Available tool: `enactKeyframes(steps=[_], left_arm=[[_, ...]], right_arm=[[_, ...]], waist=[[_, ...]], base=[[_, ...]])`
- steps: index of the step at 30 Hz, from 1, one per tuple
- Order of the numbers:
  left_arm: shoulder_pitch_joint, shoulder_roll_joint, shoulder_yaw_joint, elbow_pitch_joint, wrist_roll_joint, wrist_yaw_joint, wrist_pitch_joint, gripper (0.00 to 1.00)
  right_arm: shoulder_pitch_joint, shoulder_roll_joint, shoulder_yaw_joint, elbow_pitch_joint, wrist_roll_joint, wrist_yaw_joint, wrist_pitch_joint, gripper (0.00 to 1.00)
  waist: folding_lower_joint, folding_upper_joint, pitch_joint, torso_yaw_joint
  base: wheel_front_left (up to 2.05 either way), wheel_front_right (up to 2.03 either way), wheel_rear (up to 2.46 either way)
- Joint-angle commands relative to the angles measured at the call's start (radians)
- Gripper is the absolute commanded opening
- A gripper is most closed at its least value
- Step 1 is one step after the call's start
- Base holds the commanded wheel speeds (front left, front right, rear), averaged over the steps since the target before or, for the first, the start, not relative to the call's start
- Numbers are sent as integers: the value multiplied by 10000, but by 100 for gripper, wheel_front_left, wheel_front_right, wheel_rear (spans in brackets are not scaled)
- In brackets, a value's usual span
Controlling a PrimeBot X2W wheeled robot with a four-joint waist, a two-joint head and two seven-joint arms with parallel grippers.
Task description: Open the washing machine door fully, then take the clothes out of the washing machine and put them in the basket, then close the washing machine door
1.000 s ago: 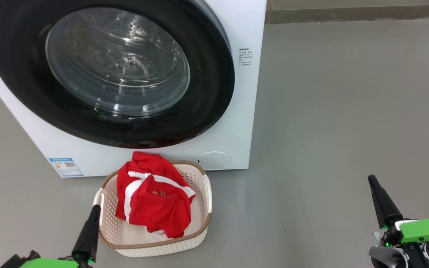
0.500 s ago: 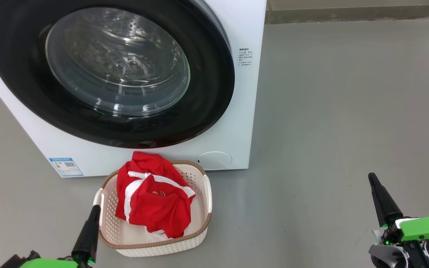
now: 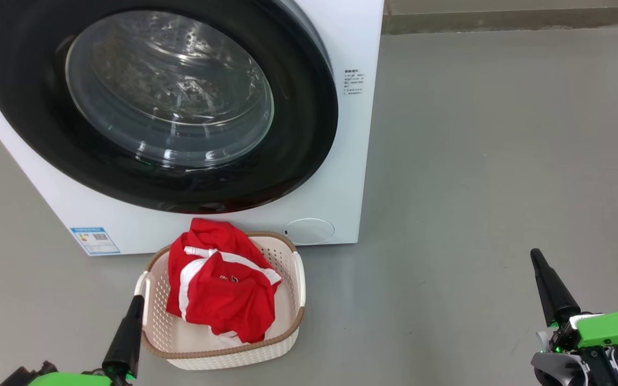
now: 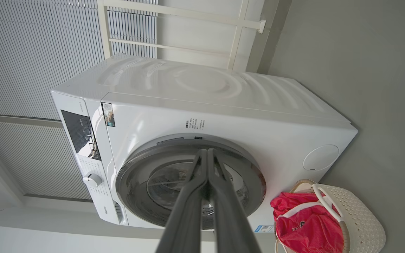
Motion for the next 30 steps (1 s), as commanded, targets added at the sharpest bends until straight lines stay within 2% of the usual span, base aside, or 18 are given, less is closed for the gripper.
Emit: enactKeyframes(steps=[1, 30], left_arm=[[-407, 123, 371, -197, 12, -69, 57, 0], [-411, 87, 422, -195, 55, -69, 98, 0]], right_arm=[[-429, -46, 143, -243, 33, -6, 47, 0], [-432, -29, 118, -242, 13, -6, 67, 0]], waist=[[0, 0, 0, 0], [0, 0, 0, 0]], base=[[0, 0, 0], [0, 0, 0]])
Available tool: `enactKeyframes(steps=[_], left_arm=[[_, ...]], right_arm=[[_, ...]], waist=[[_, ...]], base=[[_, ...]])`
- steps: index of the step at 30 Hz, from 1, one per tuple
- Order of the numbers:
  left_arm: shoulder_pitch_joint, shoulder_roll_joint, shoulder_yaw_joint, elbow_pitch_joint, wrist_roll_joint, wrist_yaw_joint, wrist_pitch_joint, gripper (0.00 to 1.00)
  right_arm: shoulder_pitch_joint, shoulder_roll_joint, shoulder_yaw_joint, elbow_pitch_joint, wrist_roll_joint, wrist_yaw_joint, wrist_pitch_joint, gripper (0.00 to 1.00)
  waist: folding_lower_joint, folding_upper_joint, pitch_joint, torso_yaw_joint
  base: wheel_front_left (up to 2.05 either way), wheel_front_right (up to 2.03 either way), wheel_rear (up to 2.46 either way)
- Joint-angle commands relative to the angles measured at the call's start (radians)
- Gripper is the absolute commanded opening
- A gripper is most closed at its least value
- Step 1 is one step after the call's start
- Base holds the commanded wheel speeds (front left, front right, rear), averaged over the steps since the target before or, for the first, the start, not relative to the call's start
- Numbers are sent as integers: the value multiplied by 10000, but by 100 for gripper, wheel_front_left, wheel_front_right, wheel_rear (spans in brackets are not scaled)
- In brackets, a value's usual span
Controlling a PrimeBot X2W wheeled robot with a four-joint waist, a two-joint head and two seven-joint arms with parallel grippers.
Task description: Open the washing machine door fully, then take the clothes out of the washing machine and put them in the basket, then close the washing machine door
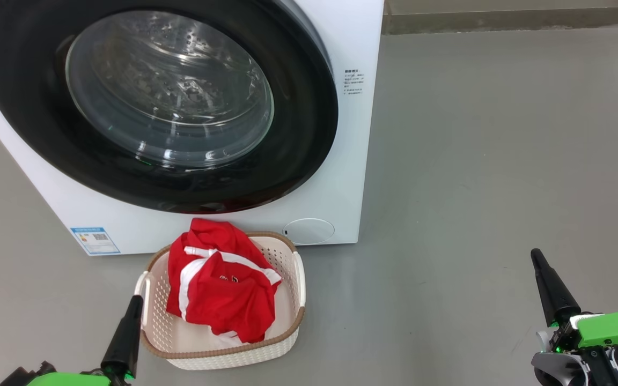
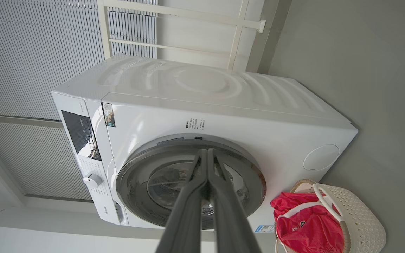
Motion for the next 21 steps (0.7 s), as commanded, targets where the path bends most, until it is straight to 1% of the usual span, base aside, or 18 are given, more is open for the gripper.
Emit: enactKeyframes(steps=[1, 21], left_arm=[[-411, 96, 374, -197, 54, -69, 88, 0], [-414, 78, 399, -196, 75, -69, 108, 0]], right_arm=[[-432, -46, 146, -242, 12, -4, 47, 0], [-433, -38, 134, -241, 2, -4, 56, 0]], waist=[[0, 0, 0, 0], [0, 0, 0, 0]], base=[[0, 0, 0], [0, 0, 0]])
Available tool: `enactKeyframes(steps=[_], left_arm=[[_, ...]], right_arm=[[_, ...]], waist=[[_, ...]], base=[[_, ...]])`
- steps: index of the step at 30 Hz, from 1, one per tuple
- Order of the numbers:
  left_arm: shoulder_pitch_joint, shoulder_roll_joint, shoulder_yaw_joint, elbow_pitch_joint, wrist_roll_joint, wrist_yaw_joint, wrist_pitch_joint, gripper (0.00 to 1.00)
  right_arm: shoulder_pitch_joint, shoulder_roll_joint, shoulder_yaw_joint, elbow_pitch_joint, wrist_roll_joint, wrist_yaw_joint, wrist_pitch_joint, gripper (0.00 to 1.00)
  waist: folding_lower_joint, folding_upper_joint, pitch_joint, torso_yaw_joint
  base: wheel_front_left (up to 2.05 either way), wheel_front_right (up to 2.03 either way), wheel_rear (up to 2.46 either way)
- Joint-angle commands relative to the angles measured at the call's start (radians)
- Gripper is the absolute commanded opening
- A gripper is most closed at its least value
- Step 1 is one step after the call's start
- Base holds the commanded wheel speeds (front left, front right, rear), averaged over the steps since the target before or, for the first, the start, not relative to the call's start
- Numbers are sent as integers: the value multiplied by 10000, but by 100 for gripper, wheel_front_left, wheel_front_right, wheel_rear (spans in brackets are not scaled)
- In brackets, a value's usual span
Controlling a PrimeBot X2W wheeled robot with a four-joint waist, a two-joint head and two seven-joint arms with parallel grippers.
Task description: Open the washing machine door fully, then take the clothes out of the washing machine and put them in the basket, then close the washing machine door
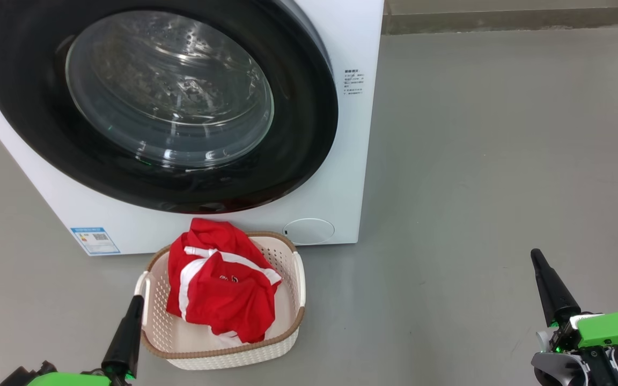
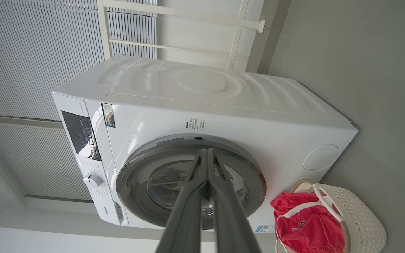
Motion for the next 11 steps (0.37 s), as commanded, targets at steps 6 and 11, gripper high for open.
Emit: enactKeyframes(steps=[6, 11], left_arm=[[-414, 90, 380, -196, 68, -69, 39, 0], [-415, 86, 386, -196, 73, -69, 44, 0]], right_arm=[[-432, -53, 144, -243, 1, 6, 57, 0], [-433, -51, 141, -243, -1, 6, 59, 0]], waist=[[0, 0, 0, 0], [0, 0, 0, 0]], base=[[0, 0, 0], [0, 0, 0]])
